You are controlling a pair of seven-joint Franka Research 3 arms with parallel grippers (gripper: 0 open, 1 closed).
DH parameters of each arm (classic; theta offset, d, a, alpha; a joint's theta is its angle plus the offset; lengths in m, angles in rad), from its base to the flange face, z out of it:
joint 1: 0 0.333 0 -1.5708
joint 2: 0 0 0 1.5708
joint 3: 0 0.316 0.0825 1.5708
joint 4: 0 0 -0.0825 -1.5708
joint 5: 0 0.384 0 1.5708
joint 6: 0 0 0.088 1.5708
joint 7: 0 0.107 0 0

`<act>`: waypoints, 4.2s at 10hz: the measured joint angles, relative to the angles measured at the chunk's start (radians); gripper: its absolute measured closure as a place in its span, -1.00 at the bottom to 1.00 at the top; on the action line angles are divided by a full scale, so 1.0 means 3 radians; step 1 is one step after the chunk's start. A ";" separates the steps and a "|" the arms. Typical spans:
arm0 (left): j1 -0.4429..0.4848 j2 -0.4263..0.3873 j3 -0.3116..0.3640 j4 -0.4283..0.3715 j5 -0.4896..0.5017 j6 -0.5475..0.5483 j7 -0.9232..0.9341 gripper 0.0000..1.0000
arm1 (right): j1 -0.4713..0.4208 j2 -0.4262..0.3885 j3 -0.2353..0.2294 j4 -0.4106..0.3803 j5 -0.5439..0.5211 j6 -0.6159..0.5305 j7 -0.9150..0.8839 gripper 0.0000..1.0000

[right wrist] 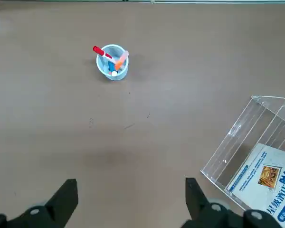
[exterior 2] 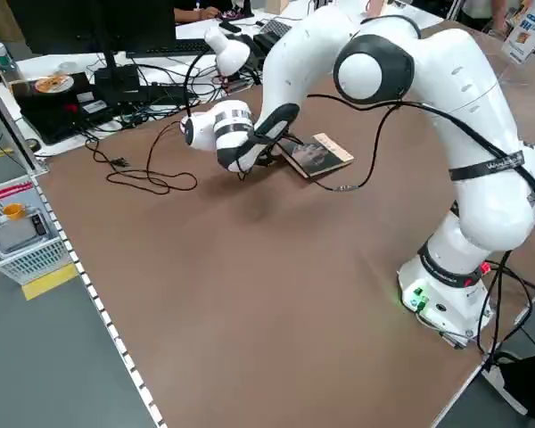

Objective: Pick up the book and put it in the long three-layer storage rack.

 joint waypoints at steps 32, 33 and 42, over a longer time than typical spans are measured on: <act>-0.0021 0.0170 -0.0138 0.0026 -0.0152 0.0088 -0.0040 0.96 | -0.0026 0.0013 -0.0010 -0.0085 0.0194 -0.0131 -0.0083 -1.00; -0.0021 0.0170 -0.0138 0.0032 -0.0152 0.0079 -0.0063 0.96 | -0.0026 0.0012 -0.0014 -0.0085 0.0243 -0.0131 -0.0085 -1.00; -0.0025 0.0104 -0.0384 0.0502 -0.0152 -0.0379 -0.0814 0.96 | -0.0026 0.0013 -0.0037 -0.0095 0.0355 -0.0229 -0.0100 -1.00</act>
